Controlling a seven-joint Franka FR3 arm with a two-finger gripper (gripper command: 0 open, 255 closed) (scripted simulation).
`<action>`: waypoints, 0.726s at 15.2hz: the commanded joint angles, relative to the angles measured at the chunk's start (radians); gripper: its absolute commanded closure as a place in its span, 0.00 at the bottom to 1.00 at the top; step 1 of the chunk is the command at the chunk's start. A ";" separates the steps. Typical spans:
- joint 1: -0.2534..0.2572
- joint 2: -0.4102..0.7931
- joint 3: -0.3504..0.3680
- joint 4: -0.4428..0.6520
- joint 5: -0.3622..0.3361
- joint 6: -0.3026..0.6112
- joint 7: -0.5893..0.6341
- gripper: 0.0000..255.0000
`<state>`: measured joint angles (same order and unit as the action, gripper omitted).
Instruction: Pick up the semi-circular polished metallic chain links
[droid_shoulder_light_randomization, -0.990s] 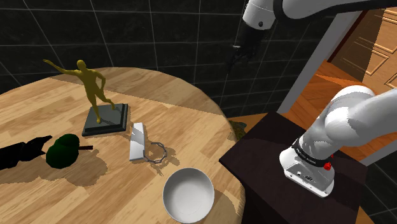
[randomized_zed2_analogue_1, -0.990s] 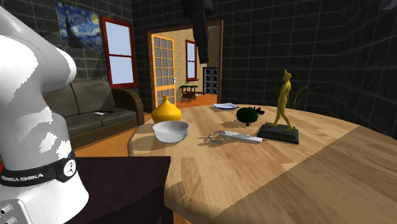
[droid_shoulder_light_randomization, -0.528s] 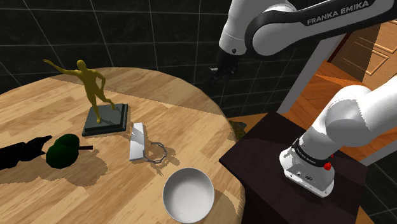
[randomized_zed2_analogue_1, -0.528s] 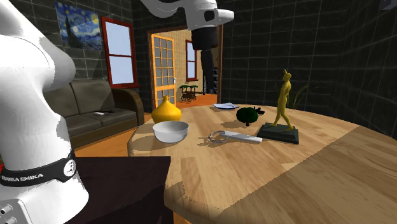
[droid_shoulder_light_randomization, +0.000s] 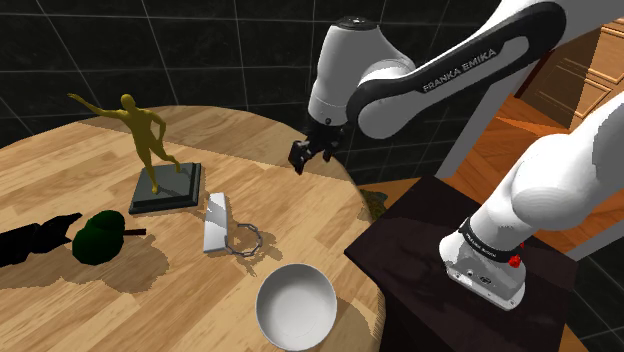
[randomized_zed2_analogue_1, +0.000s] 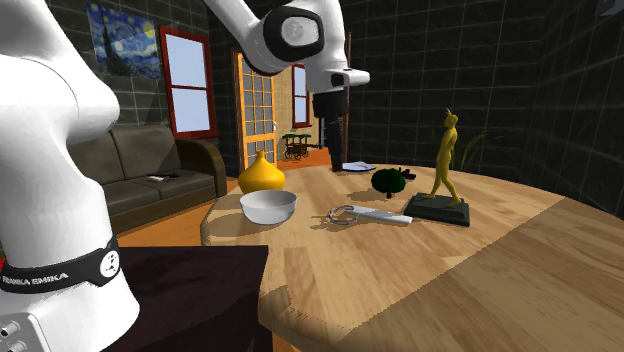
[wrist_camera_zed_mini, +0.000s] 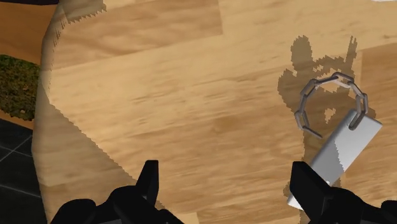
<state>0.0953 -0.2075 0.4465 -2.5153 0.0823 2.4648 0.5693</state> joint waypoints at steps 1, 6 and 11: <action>-0.008 0.078 0.031 0.019 -0.045 0.055 0.059 0.00; -0.001 0.297 0.069 0.111 -0.245 0.148 0.266 0.00; 0.092 0.510 0.013 0.242 -0.447 0.192 0.462 0.00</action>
<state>0.1712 0.2626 0.4743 -2.2947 -0.3267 2.6433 0.9989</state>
